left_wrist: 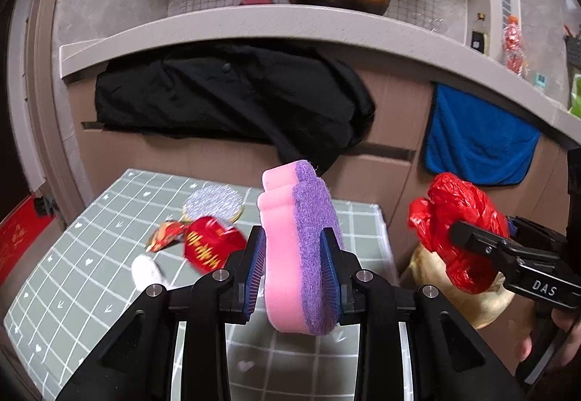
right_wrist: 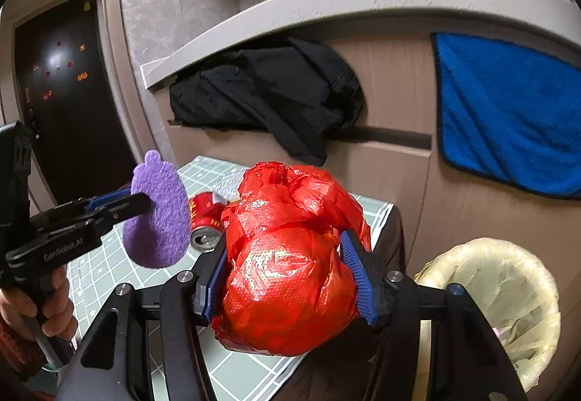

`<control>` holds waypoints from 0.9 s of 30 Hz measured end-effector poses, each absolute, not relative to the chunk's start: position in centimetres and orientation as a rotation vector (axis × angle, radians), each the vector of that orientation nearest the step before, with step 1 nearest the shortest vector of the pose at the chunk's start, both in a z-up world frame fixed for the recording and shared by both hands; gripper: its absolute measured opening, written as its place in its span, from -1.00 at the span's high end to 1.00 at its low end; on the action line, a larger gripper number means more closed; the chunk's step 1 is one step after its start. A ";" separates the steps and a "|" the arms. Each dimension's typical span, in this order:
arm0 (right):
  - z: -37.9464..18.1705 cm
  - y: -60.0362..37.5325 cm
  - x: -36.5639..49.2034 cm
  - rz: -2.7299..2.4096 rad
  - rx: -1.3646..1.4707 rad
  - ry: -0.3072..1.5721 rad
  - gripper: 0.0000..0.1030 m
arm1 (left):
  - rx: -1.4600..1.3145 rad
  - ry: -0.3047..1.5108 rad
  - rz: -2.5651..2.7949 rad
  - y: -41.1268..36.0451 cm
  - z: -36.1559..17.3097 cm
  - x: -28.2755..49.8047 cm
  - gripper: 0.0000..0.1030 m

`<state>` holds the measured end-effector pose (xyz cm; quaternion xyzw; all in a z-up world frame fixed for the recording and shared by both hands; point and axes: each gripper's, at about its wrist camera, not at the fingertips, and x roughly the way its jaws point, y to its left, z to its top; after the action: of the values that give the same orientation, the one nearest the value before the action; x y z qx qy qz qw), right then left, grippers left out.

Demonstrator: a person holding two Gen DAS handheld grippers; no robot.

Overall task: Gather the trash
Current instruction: 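Carry the sponge and red bag over the bin with both grippers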

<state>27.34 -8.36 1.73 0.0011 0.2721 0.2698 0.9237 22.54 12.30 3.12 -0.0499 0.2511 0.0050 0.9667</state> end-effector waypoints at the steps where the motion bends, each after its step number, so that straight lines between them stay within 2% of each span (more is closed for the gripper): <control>1: 2.1 -8.7 27.2 0.541 -0.002 0.546 -0.05 | -0.105 0.498 -0.008 11.9 3.6 22.7 0.39; 14: 8.3 -19.9 24.3 0.289 -0.012 0.385 -0.05 | -0.072 0.382 -0.302 -0.3 8.7 25.8 0.39; 19: 8.6 -24.1 23.6 0.197 -0.006 0.377 -0.05 | -0.045 0.388 -0.371 -4.9 7.9 26.5 0.39; 27: 6.1 -27.9 24.3 0.139 0.043 0.428 -0.05 | -0.014 0.488 -0.420 -9.4 4.6 28.7 0.39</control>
<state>24.26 -27.92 6.08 0.0212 0.2122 0.0689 0.9746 28.73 -9.42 4.61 -0.0068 0.2396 -0.2065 0.9486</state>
